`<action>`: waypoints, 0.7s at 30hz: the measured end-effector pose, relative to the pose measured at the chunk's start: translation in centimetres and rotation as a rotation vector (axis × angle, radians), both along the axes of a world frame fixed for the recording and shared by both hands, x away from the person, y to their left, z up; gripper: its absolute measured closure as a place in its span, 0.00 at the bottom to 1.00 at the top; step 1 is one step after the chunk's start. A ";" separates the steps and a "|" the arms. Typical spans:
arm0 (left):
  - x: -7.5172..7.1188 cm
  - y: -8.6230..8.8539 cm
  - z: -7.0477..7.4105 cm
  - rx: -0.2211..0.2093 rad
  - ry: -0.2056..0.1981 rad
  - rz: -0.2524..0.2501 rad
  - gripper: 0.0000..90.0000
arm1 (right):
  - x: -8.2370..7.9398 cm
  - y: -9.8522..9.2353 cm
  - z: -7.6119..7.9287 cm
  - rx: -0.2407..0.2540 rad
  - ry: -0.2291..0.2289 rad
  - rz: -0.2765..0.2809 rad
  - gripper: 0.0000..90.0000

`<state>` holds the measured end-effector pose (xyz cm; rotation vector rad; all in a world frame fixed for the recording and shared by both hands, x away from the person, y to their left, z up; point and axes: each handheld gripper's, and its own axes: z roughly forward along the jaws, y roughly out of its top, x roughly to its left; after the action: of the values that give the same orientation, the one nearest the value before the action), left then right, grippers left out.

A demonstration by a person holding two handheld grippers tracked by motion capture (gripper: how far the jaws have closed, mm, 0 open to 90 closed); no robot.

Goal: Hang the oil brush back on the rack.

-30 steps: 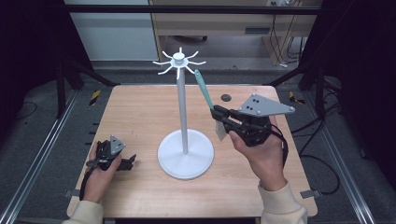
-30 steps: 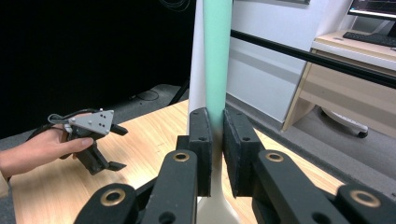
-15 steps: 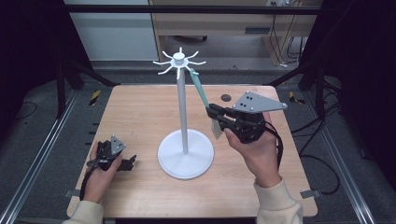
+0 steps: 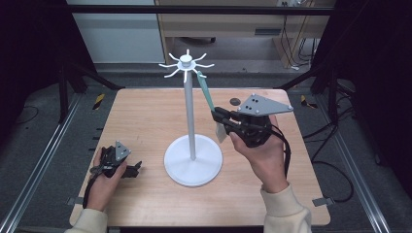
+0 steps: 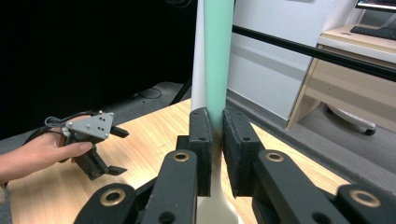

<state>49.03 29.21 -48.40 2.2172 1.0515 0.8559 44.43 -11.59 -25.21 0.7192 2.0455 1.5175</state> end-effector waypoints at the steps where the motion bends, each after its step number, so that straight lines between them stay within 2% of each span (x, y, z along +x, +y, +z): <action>1: 0.0 0.0 0.0 0.001 0.000 0.000 0.03 | 0.0 0.0 0.0 0.001 0.000 -0.001 0.91; 13: 0.0 0.1 0.0 0.005 0.001 -0.001 0.03 | 0.4 0.4 -0.2 -0.007 0.005 -0.022 0.91; 21: 0.0 0.0 0.0 0.005 0.000 -0.001 0.03 | 0.8 0.8 -0.3 -0.004 0.015 -0.009 0.91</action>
<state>49.01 29.25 -48.36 2.2215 1.0488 0.8592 45.21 -10.83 -25.52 0.7393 2.0527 1.5064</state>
